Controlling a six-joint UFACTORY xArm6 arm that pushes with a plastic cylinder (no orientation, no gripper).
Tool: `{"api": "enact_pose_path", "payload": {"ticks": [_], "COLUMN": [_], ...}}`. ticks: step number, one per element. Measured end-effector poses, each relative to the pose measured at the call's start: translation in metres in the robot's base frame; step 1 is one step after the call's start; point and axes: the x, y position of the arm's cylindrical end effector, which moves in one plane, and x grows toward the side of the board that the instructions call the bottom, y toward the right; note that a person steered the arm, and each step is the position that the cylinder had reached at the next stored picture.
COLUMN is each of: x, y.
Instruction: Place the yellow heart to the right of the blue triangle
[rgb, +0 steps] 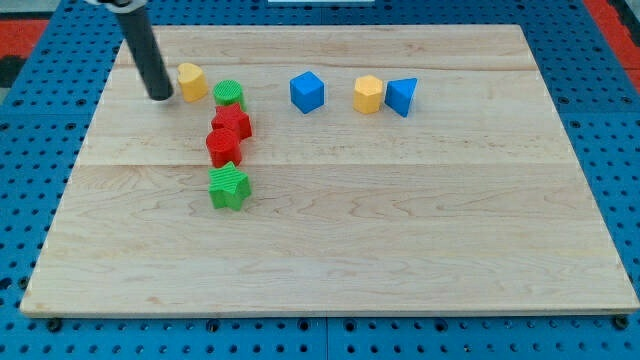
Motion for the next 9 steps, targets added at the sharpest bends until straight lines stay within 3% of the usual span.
{"api": "enact_pose_path", "payload": {"ticks": [1, 2, 3, 5, 6, 7, 8, 9], "x": [-0.049, -0.066, -0.068, -0.099, -0.126, -0.097, -0.095, -0.082], "y": [0.060, 0.110, 0.044, 0.175, 0.154, 0.226, 0.325, 0.318]}}
